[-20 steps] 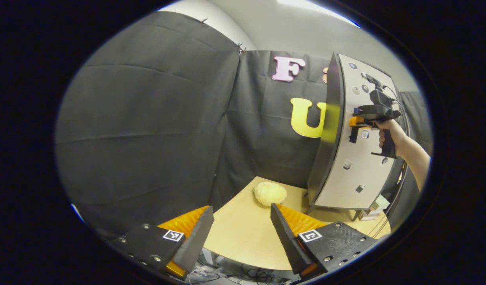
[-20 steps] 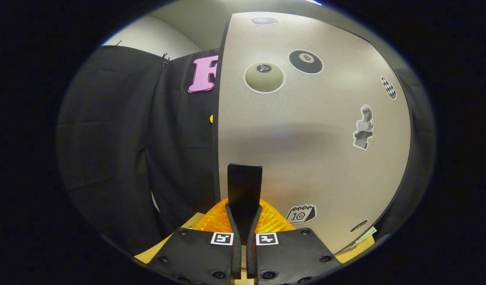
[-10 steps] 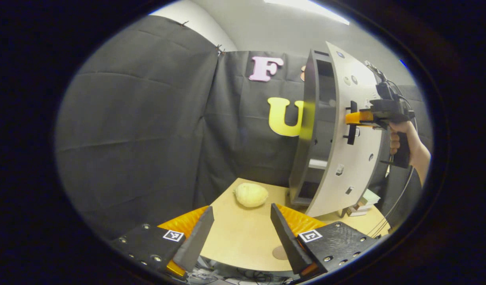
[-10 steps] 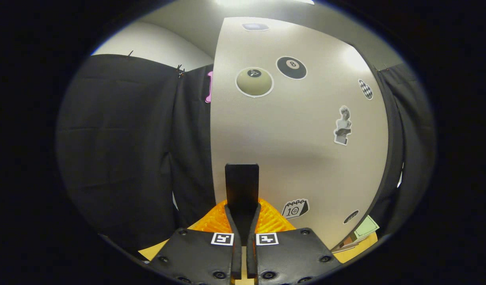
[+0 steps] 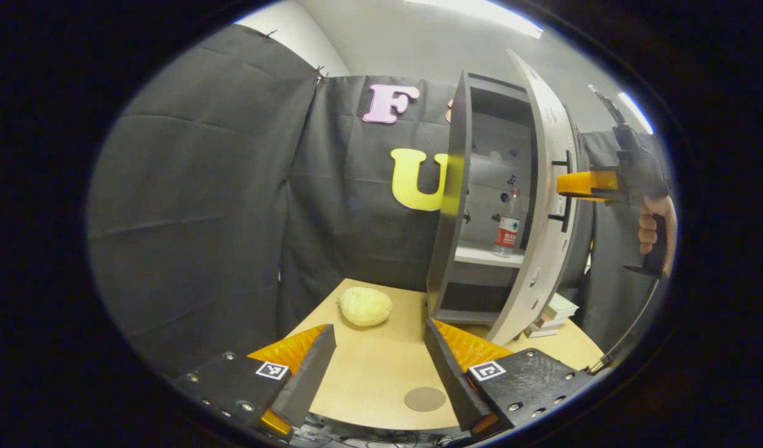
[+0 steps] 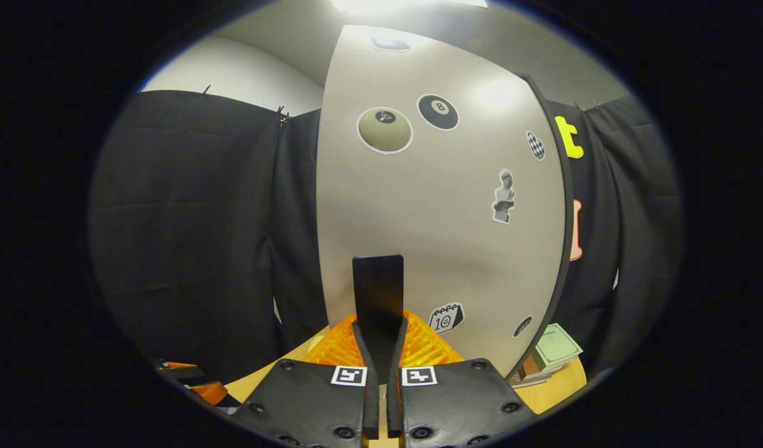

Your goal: Open the cabinet door with the right hand, grasp the bottle in the cabinet with the left hand and place it on the coaster, then close the cabinet door with the right hand.

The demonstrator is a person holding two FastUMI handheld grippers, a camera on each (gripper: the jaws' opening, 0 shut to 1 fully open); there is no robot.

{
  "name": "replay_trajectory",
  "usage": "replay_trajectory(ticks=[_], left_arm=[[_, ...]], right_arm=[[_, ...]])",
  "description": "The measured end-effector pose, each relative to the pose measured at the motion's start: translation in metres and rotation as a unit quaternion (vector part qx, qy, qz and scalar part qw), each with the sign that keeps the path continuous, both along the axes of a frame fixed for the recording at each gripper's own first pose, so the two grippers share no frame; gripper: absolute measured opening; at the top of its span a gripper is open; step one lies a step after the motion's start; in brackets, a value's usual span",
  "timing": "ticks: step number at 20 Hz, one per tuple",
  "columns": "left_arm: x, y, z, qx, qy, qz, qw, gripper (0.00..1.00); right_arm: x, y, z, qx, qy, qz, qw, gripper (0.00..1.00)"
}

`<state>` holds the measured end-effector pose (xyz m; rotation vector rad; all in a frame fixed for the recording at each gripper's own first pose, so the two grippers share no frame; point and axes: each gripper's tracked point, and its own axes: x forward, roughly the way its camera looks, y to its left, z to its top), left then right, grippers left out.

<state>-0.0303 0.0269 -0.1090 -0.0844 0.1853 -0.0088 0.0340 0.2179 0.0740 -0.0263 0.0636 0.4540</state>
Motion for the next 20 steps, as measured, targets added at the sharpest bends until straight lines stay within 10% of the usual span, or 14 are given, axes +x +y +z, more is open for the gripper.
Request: replay_trajectory(ticks=[8, 20], left_arm=[[0.028, -0.036, -0.002, -0.001, 0.011, -0.057, 0.998, 0.87], [0.062, -0.107, -0.016, -0.014, 0.039, -0.161, 0.986, 0.87]], right_arm=[[-0.033, -0.035, 0.001, 0.002, 0.012, 0.01, 1.0, 0.06], [-0.066, -0.126, -0.002, 0.036, 0.033, -0.116, 0.992, 0.06]])
